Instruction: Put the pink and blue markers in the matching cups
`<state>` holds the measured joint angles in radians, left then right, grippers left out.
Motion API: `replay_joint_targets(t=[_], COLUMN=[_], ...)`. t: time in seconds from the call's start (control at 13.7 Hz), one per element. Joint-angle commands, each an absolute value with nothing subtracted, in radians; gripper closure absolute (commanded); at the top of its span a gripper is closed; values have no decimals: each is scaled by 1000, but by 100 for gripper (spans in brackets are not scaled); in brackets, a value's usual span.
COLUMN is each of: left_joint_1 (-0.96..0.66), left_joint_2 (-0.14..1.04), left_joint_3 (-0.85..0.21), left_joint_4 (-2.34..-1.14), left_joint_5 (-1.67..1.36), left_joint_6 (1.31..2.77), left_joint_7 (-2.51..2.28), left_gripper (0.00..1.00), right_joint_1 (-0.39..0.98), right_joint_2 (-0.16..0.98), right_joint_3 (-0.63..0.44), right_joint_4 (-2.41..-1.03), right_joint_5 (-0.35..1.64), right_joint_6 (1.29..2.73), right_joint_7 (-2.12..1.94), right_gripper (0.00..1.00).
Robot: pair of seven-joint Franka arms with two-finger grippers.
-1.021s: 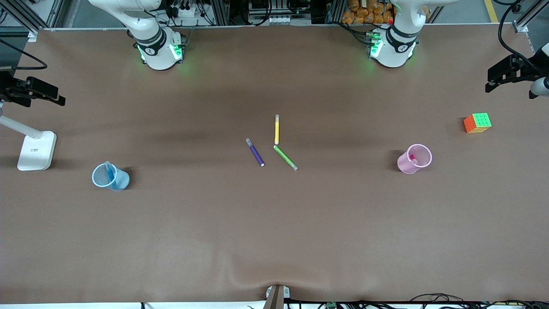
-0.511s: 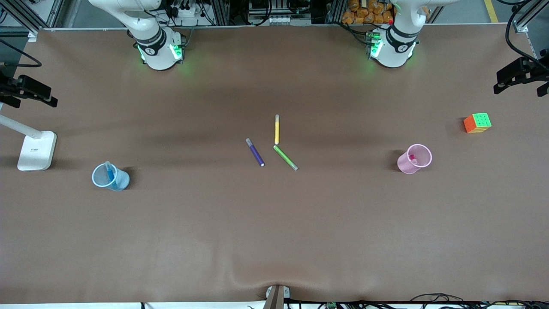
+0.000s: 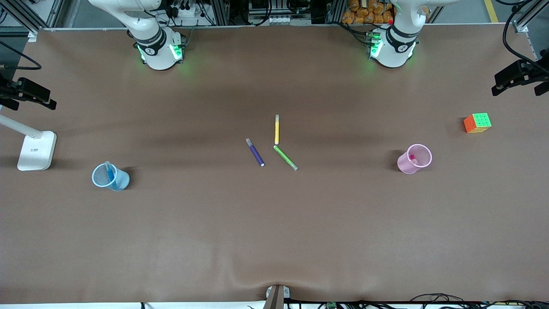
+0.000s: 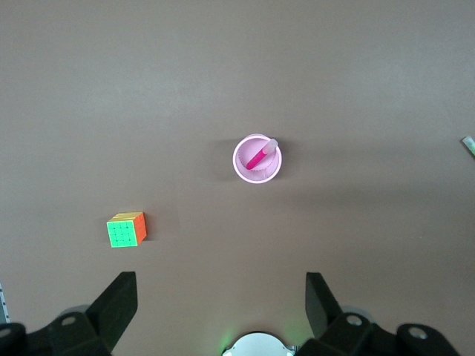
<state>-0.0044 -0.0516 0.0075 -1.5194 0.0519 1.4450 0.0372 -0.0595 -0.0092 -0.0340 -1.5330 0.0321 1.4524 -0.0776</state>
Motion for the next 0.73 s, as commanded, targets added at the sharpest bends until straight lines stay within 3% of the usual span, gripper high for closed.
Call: replay_joint_targets(t=[0.0,0.66], left_joint_1=[-11,-3], left_joint_2=[-66,-52], left_joint_3=[9,15], left_joint_4=[-1534,-1536], left_joint_5=[52,-14], left_joint_6=[1448,1450], left_joint_7=[25,43], left_gripper=[0,0], right_joint_1=[-58,-58], right_joint_2=[-9,-5], right_joint_3=[-26,-26], right_joint_4=[-1537,-1557], right_joint_5=[11,11], right_joint_6=[1450,1447], right_joint_7=[-61,-71], right_gripper=[0,0])
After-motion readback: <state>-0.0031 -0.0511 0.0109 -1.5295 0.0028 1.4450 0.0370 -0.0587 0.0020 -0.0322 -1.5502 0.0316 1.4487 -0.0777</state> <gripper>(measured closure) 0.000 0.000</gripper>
